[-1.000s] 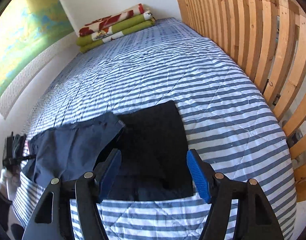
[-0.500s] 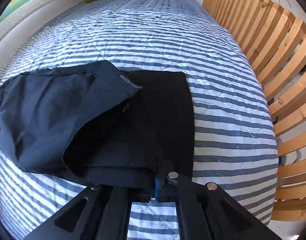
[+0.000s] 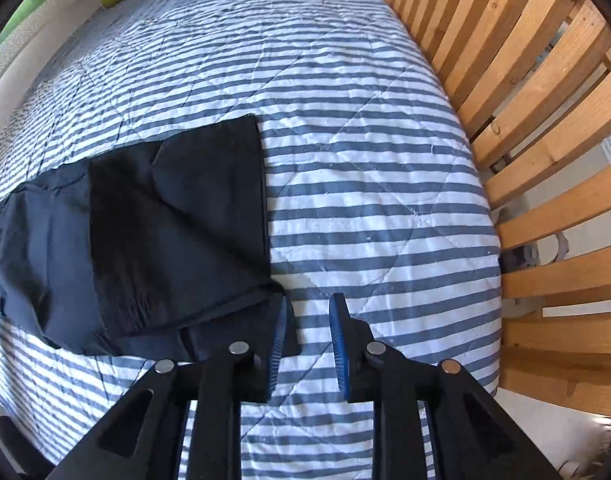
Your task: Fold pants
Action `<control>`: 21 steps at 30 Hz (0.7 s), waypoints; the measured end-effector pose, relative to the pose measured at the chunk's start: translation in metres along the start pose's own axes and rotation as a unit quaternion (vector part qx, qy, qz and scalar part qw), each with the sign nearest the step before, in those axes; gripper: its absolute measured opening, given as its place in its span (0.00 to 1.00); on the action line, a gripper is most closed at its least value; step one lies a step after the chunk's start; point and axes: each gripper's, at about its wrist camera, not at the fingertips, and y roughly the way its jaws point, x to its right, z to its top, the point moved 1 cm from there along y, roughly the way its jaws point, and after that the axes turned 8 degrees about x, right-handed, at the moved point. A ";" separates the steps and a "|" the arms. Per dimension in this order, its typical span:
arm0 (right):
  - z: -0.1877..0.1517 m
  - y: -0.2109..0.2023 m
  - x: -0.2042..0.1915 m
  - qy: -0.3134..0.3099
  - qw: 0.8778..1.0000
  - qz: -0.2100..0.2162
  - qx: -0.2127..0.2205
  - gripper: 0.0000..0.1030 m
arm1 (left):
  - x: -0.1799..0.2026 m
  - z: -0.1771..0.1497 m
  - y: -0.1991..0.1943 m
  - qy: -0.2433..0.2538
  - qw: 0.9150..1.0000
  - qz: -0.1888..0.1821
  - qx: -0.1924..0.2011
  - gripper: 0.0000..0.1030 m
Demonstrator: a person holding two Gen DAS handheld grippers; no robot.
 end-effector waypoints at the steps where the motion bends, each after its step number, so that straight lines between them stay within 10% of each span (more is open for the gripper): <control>1: -0.001 -0.001 -0.005 -0.002 1.000 0.003 0.013 0.22 | 0.001 0.000 0.000 0.001 1.000 0.001 0.000 0.10; 7: -0.013 -0.027 -0.062 -0.066 0.992 0.079 0.078 0.23 | 0.002 0.000 0.000 0.004 1.000 0.003 0.001 0.10; 10: -0.025 -0.020 -0.112 -0.126 0.984 0.100 0.075 0.45 | 0.002 0.000 0.001 0.002 1.000 0.002 0.002 0.10; 17: -0.049 0.035 -0.177 -0.219 0.974 0.038 0.038 0.50 | 0.001 -0.001 0.000 0.001 1.000 -0.003 0.003 0.10; 21: -0.039 0.044 -0.171 -0.220 0.975 -0.012 0.024 0.13 | 0.000 0.000 0.001 0.006 1.000 -0.005 0.003 0.10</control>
